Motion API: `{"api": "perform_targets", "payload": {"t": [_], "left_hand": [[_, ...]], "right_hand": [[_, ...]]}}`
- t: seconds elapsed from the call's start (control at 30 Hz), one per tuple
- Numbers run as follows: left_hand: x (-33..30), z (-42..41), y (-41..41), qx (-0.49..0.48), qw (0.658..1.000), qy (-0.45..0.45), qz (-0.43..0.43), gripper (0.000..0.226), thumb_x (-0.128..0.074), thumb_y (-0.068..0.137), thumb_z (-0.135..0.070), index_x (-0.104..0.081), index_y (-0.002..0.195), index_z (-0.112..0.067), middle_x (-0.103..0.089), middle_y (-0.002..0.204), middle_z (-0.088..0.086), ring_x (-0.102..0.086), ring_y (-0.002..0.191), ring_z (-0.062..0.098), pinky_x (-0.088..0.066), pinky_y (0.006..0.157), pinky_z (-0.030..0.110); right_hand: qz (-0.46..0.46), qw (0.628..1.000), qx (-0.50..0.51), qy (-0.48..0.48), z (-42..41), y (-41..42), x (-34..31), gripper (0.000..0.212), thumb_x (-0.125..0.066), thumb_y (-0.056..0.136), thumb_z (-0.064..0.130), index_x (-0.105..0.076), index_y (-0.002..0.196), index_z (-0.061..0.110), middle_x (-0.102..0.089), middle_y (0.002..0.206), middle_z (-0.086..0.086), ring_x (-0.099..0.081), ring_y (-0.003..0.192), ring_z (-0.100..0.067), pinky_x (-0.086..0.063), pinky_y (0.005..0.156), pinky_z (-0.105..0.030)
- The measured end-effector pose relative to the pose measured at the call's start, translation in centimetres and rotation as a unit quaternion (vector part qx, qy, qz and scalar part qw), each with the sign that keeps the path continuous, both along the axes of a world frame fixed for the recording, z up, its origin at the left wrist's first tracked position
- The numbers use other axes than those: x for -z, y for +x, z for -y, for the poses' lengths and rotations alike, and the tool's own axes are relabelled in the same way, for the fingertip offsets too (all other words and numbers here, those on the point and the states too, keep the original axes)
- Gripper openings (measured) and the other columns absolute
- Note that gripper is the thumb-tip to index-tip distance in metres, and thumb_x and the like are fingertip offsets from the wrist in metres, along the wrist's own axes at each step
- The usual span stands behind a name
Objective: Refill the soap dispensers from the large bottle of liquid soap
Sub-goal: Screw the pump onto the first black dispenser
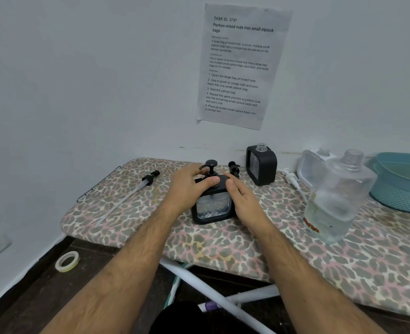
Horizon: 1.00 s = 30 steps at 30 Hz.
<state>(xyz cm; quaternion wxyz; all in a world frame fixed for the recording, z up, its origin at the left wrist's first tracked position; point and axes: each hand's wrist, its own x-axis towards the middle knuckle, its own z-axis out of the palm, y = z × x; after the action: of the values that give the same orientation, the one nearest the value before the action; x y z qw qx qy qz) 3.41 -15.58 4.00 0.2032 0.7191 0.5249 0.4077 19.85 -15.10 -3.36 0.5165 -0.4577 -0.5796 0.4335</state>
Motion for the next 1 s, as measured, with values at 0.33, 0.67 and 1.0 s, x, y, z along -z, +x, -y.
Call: {"api": "perform_targets", "payload": {"t": [0.33, 0.67, 1.0], "left_hand": [[-0.5, -1.0, -0.6, 0.070, 0.993, -0.047, -0.077, 0.042, -0.059, 0.097, -0.037, -0.063, 0.129, -0.010, -0.058, 0.133, -0.002, -0.053, 0.122, 0.011, -0.039, 0.103, 0.028], [0.1, -0.3, 0.0, 0.009, 0.998, -0.054, 0.010, 0.040, -0.075, 0.084, -0.042, -0.064, 0.117, -0.022, -0.057, 0.111, -0.021, -0.052, 0.100, -0.007, -0.034, 0.072, 0.002], [0.4, -0.2, 0.8, -0.043, 0.999, 0.010, 0.000, 0.035, -0.078, 0.079, -0.044, -0.070, 0.103, -0.020, -0.063, 0.100, -0.019, -0.056, 0.093, -0.003, -0.038, 0.079, 0.009]], "right_hand": [[-0.007, 1.000, 0.005, -0.001, -0.1, -0.1, 0.5, 0.073, -0.047, 0.080, 0.084, -0.050, 0.140, 0.043, -0.054, 0.144, 0.011, -0.048, 0.135, -0.009, -0.037, 0.114, -0.047], [-0.015, 1.000, 0.009, -0.003, 0.3, -0.1, 0.2, 0.079, -0.050, 0.078, 0.082, -0.051, 0.142, 0.035, -0.056, 0.140, 0.013, -0.051, 0.131, -0.006, -0.038, 0.114, -0.043], [-0.034, 0.999, 0.004, 0.000, 0.6, -0.1, -0.4, 0.066, -0.055, 0.082, 0.071, -0.058, 0.135, 0.032, -0.061, 0.135, 0.011, -0.054, 0.127, -0.007, -0.040, 0.113, -0.042]]}}
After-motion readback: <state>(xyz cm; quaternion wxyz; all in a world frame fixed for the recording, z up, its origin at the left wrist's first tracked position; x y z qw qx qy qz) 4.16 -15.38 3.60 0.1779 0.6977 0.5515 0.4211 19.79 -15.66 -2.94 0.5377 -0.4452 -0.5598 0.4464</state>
